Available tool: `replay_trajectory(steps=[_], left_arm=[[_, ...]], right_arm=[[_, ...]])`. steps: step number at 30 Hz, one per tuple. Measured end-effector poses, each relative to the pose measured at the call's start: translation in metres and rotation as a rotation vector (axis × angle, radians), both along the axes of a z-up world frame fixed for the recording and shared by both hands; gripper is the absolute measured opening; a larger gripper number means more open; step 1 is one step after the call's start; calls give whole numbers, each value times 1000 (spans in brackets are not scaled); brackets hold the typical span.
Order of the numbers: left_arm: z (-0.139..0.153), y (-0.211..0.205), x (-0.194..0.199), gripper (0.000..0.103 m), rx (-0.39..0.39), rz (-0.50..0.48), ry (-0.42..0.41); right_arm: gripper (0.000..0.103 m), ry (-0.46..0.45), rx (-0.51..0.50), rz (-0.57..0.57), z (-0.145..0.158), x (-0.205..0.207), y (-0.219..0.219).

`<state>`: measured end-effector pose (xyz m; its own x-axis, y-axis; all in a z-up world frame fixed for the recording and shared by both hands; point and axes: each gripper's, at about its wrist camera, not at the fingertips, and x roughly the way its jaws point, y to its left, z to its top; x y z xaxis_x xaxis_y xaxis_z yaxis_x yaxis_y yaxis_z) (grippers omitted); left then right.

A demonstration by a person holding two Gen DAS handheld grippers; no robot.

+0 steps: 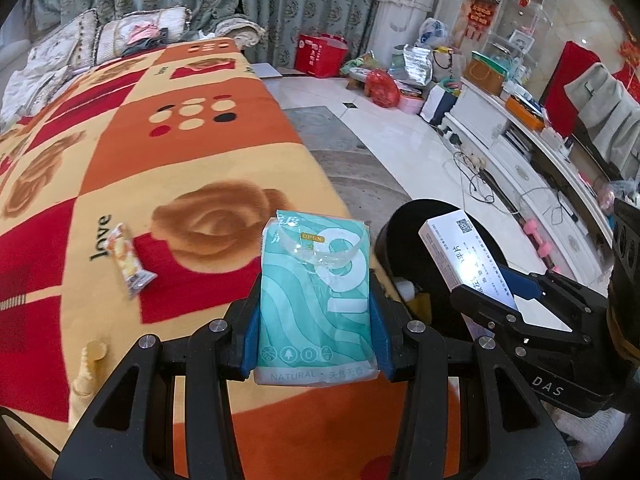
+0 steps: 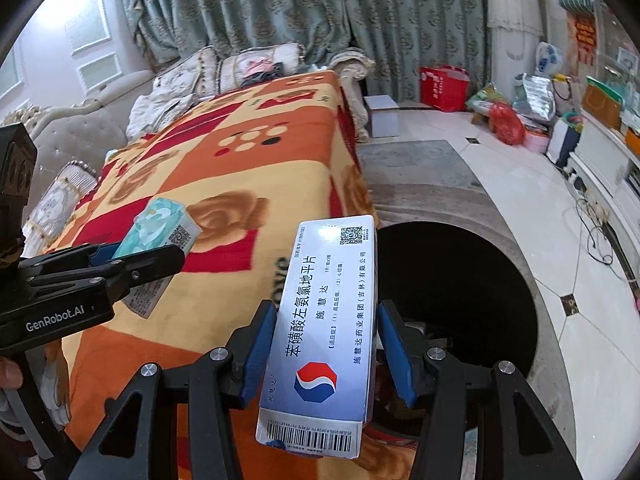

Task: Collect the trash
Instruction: 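Carry the tissue packet and medicine box over the black bin, then open both grippers to drop the packet and box into the bin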

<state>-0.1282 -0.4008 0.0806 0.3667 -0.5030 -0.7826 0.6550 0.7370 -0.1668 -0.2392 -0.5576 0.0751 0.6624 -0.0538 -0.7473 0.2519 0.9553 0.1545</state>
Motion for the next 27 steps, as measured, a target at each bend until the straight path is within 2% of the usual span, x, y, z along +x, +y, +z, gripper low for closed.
replay_trajectory(steps=[13,17,20,21,23,24,27], left_arm=[[-10,-61,-3,44,-84,-108,125],[-17,-78,0,45,-115,-128,191],[-20,-86,1,50,-140,-143,231],[-20,-87,2,55,-147,-145,239],[-20,-88,2,59,-161,-145,250],[-21,-88,2,59,-167,-146,257],[-19,-83,4,59,-155,-136,251]], right_arm=[[51,35,16,-107,-15,-16,-55],[51,37,30,-134,-20,-16,-69],[51,41,37,-156,-24,-17,-79],[53,42,40,-159,-25,-17,-81],[62,44,38,-174,-26,-17,-85],[71,43,39,-182,-27,-18,-86],[72,38,57,-191,-27,-21,-87]])
